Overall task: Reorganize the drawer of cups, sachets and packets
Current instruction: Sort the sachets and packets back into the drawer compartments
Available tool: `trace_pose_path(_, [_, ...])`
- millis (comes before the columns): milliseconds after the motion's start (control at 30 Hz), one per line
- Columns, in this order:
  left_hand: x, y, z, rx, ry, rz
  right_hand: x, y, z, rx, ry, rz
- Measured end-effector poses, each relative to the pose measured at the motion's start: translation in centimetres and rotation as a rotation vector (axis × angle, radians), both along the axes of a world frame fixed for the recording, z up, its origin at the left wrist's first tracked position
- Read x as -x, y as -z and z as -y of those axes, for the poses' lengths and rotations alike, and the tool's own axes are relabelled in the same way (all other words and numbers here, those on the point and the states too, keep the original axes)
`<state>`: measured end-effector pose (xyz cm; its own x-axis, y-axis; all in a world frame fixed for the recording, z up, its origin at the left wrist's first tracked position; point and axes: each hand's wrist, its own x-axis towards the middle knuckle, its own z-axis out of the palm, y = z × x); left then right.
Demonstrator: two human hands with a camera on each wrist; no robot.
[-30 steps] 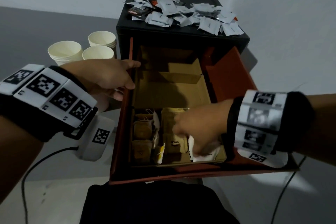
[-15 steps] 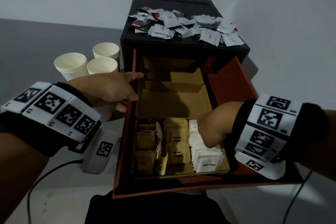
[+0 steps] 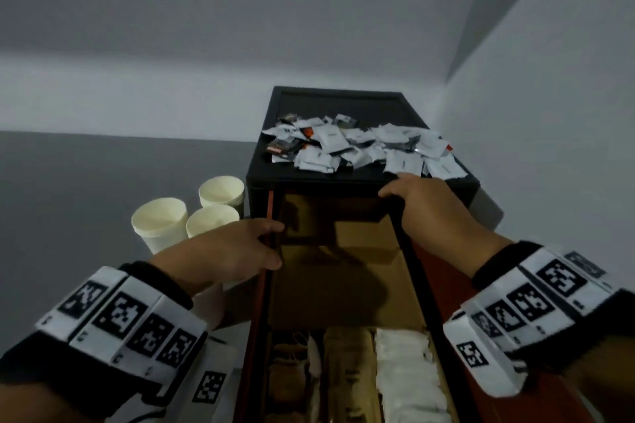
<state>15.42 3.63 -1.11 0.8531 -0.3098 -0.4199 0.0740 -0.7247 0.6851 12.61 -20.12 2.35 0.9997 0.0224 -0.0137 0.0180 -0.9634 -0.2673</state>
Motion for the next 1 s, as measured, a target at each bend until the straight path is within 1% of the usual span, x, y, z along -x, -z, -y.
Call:
trace_pose_path(100, [-1.7,-1.8,0.6,0.037,-0.04,0.083,-1.1,0.8,1.2,-0.139,0.075,0.161])
trace_pose_path(233, [-3.4,-4.7,2.3,0.147,-0.051,0.172,-4.2,0.4,2.9,-0.242,0.122,0.396])
trace_pose_path(300, [-4.2,-5.8,3.8,0.194,-0.065,0.209,-5.9,-0.1,4.2,-0.278,0.156,0.465])
trace_pose_path(333, [-4.7,-6.1,4.6,0.204,-0.078,0.23,-6.8,-0.3,4.9,-0.296,0.174,0.462])
trace_pose_path(400, [-5.7,-6.4,6.5,0.23,-0.089,0.278,-8.4,-0.6,6.2,-0.308,0.218,0.385])
trace_pose_path(500, [-6.9,-6.3,9.6,0.286,-0.075,0.316,-9.9,-0.5,7.8,-0.211,0.282,0.213])
trace_pose_path(567, [-7.6,-5.8,11.7,0.307,-0.077,0.297,-10.4,-0.2,8.2,-0.139,0.289,0.104])
trace_pose_path(633, [-8.2,-5.0,13.8,0.325,-0.062,0.248,-11.0,0.5,8.5,-0.105,0.284,0.047])
trace_pose_path(700, [-8.6,-4.3,15.7,0.342,-0.049,0.21,-11.6,1.4,8.9,-0.131,0.28,0.04])
trace_pose_path(767, [-8.9,-3.8,17.1,0.369,-0.061,0.236,-12.0,2.1,9.1,-0.176,0.275,0.044])
trace_pose_path(900, [-9.9,-2.8,18.7,0.218,-0.088,0.468,-12.2,2.6,9.0,-0.273,0.294,0.085])
trace_pose_path(1000, [-10.3,-2.1,19.3,0.214,-0.115,0.529,-11.9,3.2,9.0,-0.328,0.301,0.185])
